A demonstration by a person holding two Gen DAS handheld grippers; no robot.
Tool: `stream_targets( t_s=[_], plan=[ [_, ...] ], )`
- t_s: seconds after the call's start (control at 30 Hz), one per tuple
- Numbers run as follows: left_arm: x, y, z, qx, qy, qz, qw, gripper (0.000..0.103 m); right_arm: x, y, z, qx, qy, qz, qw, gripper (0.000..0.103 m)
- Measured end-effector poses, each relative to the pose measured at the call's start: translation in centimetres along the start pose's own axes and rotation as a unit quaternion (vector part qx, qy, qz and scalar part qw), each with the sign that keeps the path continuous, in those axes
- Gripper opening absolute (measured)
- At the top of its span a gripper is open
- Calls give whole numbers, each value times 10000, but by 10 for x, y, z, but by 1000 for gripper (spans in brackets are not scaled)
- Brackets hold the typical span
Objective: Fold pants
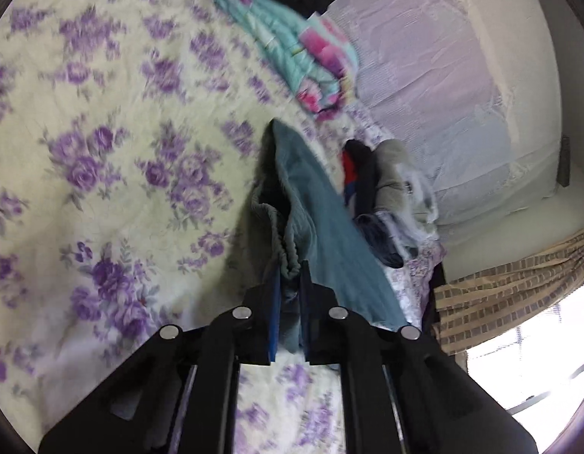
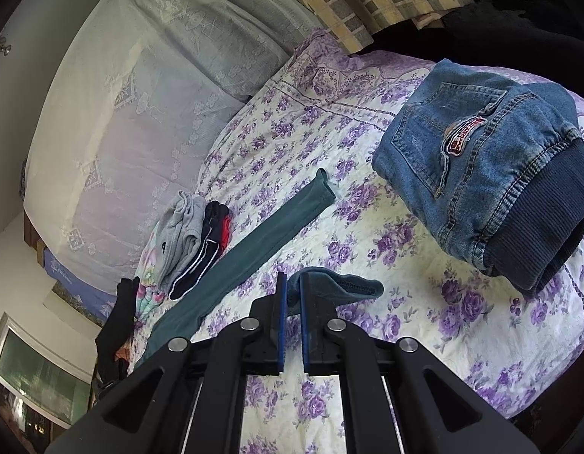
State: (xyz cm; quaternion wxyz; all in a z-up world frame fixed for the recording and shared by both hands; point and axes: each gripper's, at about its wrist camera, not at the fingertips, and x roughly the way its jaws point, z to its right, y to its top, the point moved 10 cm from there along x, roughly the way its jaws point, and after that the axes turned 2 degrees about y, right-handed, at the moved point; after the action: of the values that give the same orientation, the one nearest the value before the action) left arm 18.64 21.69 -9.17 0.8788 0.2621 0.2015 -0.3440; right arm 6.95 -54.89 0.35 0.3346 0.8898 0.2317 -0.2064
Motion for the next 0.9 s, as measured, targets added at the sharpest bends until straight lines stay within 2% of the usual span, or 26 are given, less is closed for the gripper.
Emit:
stream_targets(
  t_s=[0.1, 0.23, 0.33, 0.4, 0.53, 0.7, 0.77, 0.9],
  plan=[
    [-17, 13, 23, 82, -156, 17, 9998, 8, 2, 10, -1, 6, -17, 10, 10000, 6],
    [-5, 37, 44, 316, 58, -63, 9995, 8, 36, 47, 3, 52, -251, -144, 9996, 6],
    [21, 52, 46, 393, 334, -142, 9986, 8, 84, 74, 28, 33, -884, -537, 9946, 12],
    [37, 54, 40, 252, 371, -296, 9986, 8, 95, 84, 52, -136, -1625, -480, 9855, 31],
    [45, 50, 25, 171, 455, -327, 9983, 8, 89, 68, 61, -97, -1379, -499, 9891, 31],
    [43, 51, 18, 198, 527, -293, 9980, 8, 96, 20, 69, -59, -1137, -916, 9893, 31],
    [43, 54, 17, 171, 535, -285, 9980, 8, 106, 12, 66, 26, -1002, -1002, 9899, 31],
    [46, 55, 17, 160, 556, -284, 9979, 8, 131, 8, 74, 292, -994, -1059, 9890, 29]
  ],
)
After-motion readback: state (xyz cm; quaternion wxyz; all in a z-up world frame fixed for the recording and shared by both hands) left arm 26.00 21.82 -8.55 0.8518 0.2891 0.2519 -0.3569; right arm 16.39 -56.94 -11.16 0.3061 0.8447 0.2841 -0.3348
